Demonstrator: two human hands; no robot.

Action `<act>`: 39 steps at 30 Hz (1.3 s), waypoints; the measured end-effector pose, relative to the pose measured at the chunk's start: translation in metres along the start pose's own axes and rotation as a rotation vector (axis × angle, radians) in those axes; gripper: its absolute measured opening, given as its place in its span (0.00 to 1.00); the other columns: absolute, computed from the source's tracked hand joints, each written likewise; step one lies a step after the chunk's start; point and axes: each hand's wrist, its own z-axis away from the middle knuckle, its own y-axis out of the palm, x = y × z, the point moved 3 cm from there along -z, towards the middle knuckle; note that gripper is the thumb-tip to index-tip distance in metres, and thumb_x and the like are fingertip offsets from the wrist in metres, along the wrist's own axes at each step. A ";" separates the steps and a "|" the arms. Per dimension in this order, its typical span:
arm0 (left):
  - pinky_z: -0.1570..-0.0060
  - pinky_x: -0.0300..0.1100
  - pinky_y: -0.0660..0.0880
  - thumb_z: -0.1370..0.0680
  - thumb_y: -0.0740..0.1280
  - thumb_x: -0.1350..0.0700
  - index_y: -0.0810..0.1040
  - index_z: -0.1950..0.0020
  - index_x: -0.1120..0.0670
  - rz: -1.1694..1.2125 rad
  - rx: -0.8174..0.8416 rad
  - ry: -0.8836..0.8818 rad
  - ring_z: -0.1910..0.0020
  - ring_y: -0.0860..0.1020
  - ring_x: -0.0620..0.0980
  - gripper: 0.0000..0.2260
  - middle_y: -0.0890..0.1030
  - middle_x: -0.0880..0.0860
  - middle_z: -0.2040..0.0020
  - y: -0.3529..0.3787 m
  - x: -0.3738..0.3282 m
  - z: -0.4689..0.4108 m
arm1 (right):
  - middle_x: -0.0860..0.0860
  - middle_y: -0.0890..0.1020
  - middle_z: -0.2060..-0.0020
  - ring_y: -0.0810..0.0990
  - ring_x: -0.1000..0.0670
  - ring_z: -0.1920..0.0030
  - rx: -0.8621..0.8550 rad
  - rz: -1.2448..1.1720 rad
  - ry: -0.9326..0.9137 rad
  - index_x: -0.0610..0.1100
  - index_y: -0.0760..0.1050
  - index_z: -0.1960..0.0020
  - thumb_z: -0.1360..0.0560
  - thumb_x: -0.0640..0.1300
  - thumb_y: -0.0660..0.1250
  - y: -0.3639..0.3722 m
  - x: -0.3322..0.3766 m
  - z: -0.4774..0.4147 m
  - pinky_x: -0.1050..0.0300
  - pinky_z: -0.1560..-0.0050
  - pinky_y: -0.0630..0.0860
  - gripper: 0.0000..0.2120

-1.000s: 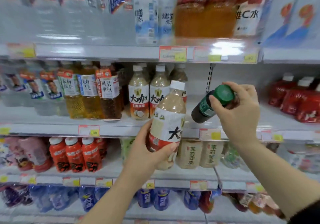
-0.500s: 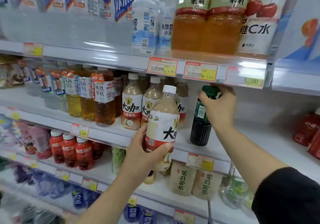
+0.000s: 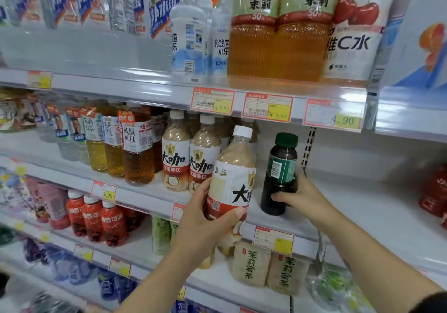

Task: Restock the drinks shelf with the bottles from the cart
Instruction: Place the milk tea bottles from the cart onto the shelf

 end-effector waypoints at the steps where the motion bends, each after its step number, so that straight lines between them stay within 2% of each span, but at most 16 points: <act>1: 0.54 0.39 0.79 0.43 0.75 0.45 0.70 0.39 0.38 0.002 0.005 0.000 0.49 0.81 0.41 0.34 0.81 0.43 0.46 0.001 0.001 -0.002 | 0.49 0.80 0.47 0.78 0.48 0.45 0.004 0.037 0.013 0.47 0.70 0.41 0.34 0.36 0.74 -0.004 -0.004 -0.003 0.47 0.39 0.73 0.24; 3: 0.51 0.42 0.79 0.44 0.75 0.43 0.70 0.36 0.39 -0.003 0.015 -0.002 0.48 0.80 0.42 0.36 0.81 0.43 0.45 0.003 0.004 -0.007 | 0.48 0.80 0.45 0.78 0.47 0.45 -0.044 0.091 0.005 0.45 0.71 0.39 0.34 0.40 0.76 -0.009 -0.008 -0.012 0.49 0.40 0.73 0.26; 6: 0.51 0.41 0.79 0.43 0.76 0.44 0.70 0.36 0.40 0.002 0.021 -0.005 0.48 0.80 0.41 0.36 0.81 0.42 0.45 0.007 0.005 -0.011 | 0.44 0.78 0.43 0.76 0.42 0.43 -0.248 0.152 0.043 0.39 0.68 0.38 0.35 0.43 0.77 -0.011 -0.016 -0.034 0.55 0.48 0.71 0.30; 9: 0.53 0.39 0.79 0.39 0.79 0.47 0.70 0.38 0.38 0.001 0.014 -0.019 0.49 0.81 0.40 0.33 0.82 0.41 0.47 0.007 0.009 -0.012 | 0.40 0.76 0.42 0.76 0.39 0.42 -0.404 0.217 0.123 0.37 0.64 0.39 0.36 0.47 0.78 -0.014 -0.024 -0.056 0.49 0.49 0.73 0.34; 11: 0.56 0.37 0.79 0.40 0.77 0.50 0.71 0.41 0.38 0.012 0.004 -0.031 0.50 0.81 0.39 0.30 0.82 0.38 0.49 0.005 0.011 -0.012 | 0.39 0.75 0.42 0.76 0.38 0.43 -0.468 0.255 0.173 0.37 0.63 0.40 0.37 0.51 0.78 -0.013 -0.027 -0.065 0.44 0.49 0.75 0.35; 14: 0.59 0.34 0.78 0.40 0.79 0.49 0.72 0.43 0.39 0.021 -0.009 -0.033 0.52 0.81 0.38 0.29 0.82 0.36 0.51 0.003 0.009 -0.013 | 0.39 0.74 0.44 0.75 0.37 0.44 -0.517 0.308 0.190 0.37 0.63 0.39 0.37 0.54 0.77 -0.007 -0.028 -0.070 0.44 0.50 0.75 0.37; 17: 0.58 0.35 0.78 0.39 0.79 0.50 0.72 0.41 0.40 0.028 -0.008 -0.029 0.51 0.81 0.40 0.30 0.83 0.41 0.50 0.000 0.007 -0.016 | 0.40 0.76 0.42 0.75 0.40 0.42 -0.395 0.245 0.205 0.39 0.66 0.35 0.37 0.53 0.77 -0.003 -0.032 -0.071 0.50 0.46 0.75 0.37; 20: 0.54 0.40 0.79 0.41 0.79 0.48 0.72 0.40 0.39 0.036 0.005 -0.024 0.50 0.81 0.42 0.31 0.82 0.41 0.48 -0.002 0.007 -0.020 | 0.41 0.79 0.43 0.76 0.43 0.47 -0.211 0.203 0.197 0.39 0.71 0.37 0.32 0.40 0.73 -0.008 -0.035 -0.065 0.58 0.52 0.69 0.25; 21: 0.53 0.42 0.80 0.41 0.78 0.47 0.72 0.40 0.39 0.037 0.012 -0.021 0.49 0.81 0.43 0.31 0.82 0.41 0.48 -0.002 0.007 -0.020 | 0.41 0.79 0.43 0.77 0.43 0.47 -0.189 0.222 0.189 0.38 0.72 0.38 0.31 0.38 0.72 -0.010 -0.036 -0.063 0.59 0.54 0.68 0.23; 25: 0.52 0.43 0.80 0.42 0.77 0.46 0.72 0.40 0.39 0.043 0.024 -0.017 0.50 0.81 0.42 0.31 0.82 0.42 0.48 -0.001 0.007 -0.022 | 0.42 0.79 0.43 0.77 0.42 0.44 -0.252 0.275 0.187 0.37 0.71 0.37 0.33 0.45 0.76 -0.009 -0.040 -0.067 0.60 0.55 0.68 0.29; 30: 0.58 0.35 0.78 0.43 0.75 0.45 0.71 0.42 0.36 0.038 0.015 -0.025 0.51 0.81 0.38 0.31 0.81 0.40 0.48 -0.001 0.010 -0.024 | 0.40 0.78 0.43 0.77 0.41 0.43 -0.299 0.319 0.219 0.36 0.68 0.39 0.34 0.49 0.76 0.000 -0.034 -0.072 0.57 0.53 0.70 0.31; 33: 0.58 0.35 0.78 0.37 0.76 0.52 0.72 0.42 0.37 0.006 0.016 -0.034 0.51 0.81 0.38 0.27 0.81 0.40 0.48 -0.001 0.012 -0.023 | 0.39 0.75 0.41 0.75 0.41 0.41 -0.365 0.231 0.176 0.35 0.66 0.34 0.33 0.51 0.75 -0.005 -0.020 -0.053 0.56 0.50 0.70 0.35; 35: 0.56 0.37 0.79 0.35 0.76 0.54 0.72 0.40 0.39 0.011 0.024 -0.036 0.51 0.81 0.40 0.26 0.82 0.42 0.48 -0.001 0.012 -0.023 | 0.44 0.78 0.45 0.77 0.45 0.45 -0.441 0.058 0.057 0.40 0.68 0.35 0.30 0.52 0.72 -0.008 0.000 -0.021 0.60 0.54 0.71 0.29; 36: 0.55 0.38 0.79 0.34 0.76 0.53 0.72 0.39 0.40 0.024 0.040 -0.037 0.50 0.81 0.41 0.27 0.82 0.43 0.47 0.000 0.010 -0.022 | 0.47 0.79 0.49 0.78 0.49 0.48 -0.384 -0.059 -0.003 0.43 0.70 0.37 0.29 0.52 0.70 -0.006 0.011 -0.002 0.62 0.56 0.71 0.25; 37: 0.55 0.38 0.79 0.34 0.76 0.52 0.72 0.38 0.40 0.034 0.060 -0.038 0.50 0.81 0.42 0.27 0.82 0.43 0.47 0.002 0.009 -0.022 | 0.50 0.80 0.50 0.80 0.53 0.50 -0.245 -0.169 -0.044 0.47 0.70 0.37 0.29 0.55 0.70 0.001 0.022 0.015 0.64 0.55 0.73 0.24; 39: 0.56 0.35 0.78 0.34 0.76 0.51 0.72 0.38 0.41 0.036 0.092 -0.017 0.50 0.81 0.41 0.27 0.82 0.42 0.47 0.009 0.006 -0.022 | 0.54 0.81 0.47 0.81 0.57 0.49 0.083 -0.260 -0.060 0.54 0.68 0.36 0.34 0.60 0.72 0.022 0.039 0.039 0.60 0.48 0.77 0.30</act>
